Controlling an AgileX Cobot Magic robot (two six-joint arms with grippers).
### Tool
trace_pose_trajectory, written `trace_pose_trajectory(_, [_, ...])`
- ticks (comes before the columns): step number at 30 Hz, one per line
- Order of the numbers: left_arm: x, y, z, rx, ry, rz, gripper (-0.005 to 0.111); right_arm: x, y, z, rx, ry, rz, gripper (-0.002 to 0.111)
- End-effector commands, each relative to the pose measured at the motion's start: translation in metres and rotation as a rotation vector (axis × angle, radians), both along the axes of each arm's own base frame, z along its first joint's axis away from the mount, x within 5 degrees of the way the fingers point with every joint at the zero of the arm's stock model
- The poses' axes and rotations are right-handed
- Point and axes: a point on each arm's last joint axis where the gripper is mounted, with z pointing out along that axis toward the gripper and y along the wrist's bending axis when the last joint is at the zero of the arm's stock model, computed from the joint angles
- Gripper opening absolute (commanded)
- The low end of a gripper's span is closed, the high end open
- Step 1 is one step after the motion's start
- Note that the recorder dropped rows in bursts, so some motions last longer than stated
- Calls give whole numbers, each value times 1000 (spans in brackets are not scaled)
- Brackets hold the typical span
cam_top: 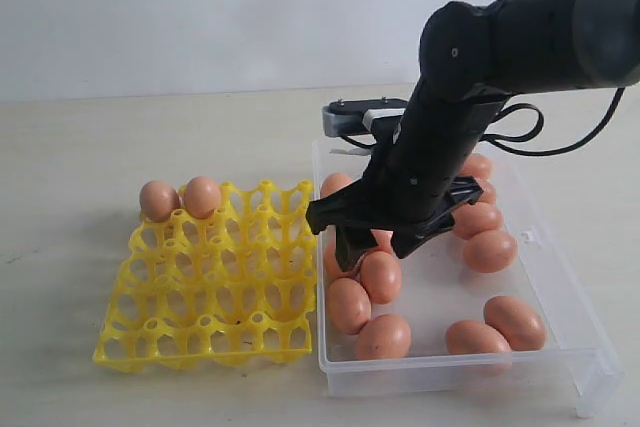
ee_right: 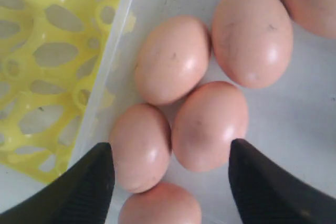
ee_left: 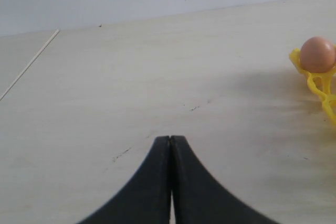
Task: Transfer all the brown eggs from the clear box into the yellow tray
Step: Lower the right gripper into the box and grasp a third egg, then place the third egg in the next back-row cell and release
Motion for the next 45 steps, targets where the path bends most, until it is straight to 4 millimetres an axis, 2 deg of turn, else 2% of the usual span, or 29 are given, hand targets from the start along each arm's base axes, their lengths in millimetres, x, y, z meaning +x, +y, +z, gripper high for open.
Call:
trace_pose_trajectory(1, [0, 0, 2, -6, -20, -4, 0, 9, 0, -15, -14, -28, -46, 53])
trace_pose_trajectory(15, [0, 0, 2, -6, -20, -4, 0, 17, -2, -52, -90, -1, -55, 57])
trace_pose_trajectory(17, [0, 0, 2, -6, -20, -4, 0, 17, -1, -54, -91, -1, -55, 45])
trace_pose_trajectory(21, [0, 0, 2, -6, -20, -4, 0, 16, -4, -43, -100, -22, -35, 0])
trace_pose_trajectory(22, [0, 0, 2, -6, -20, -4, 0, 16, -5, -36, -100, -39, -26, 0])
trace_pose_trajectory(23, [0, 0, 2, -6, -20, -4, 0, 16, -5, -15, -69, -110, -7, 0])
trace_pose_trajectory(24, [0, 0, 2, -6, -20, -4, 0, 17, -5, -5, -42, -165, 6, 0])
trace_pose_trajectory(25, [0, 0, 2, -6, -20, -4, 0, 21, -3, 20, 55, -361, 15, 0])
trace_pose_trajectory(26, [0, 0, 2, -6, -20, -4, 0, 21, 1, 28, 104, -446, 7, 0])
trace_pose_trajectory(27, [0, 0, 2, -6, -20, -4, 0, 23, 7, 40, 219, -662, -14, 0])
trace_pose_trajectory(29, [0, 0, 2, -6, -20, -4, 0, 26, 14, 42, 340, -909, -16, 0])
trace_pose_trajectory(30, [0, 0, 2, -6, -20, -4, 0, 26, 17, 40, 360, -956, 4, 0])
trace_pose_trajectory(32, [0, 0, 2, -6, -20, -4, 0, 31, 33, 21, 442, -990, 97, 0])
trace_pose_trajectory(35, [0, 0, 2, -6, -20, -4, 0, 39, 51, -18, 493, -881, 174, 0])
trace_pose_trajectory(38, [0, 0, 2, -6, -20, -4, 0, 49, 61, -44, 486, -830, 199, 0])
trace_pose_trajectory(45, [0, 0, 2, -6, -20, -4, 0, 59, 70, -63, 484, -807, 211, 0])
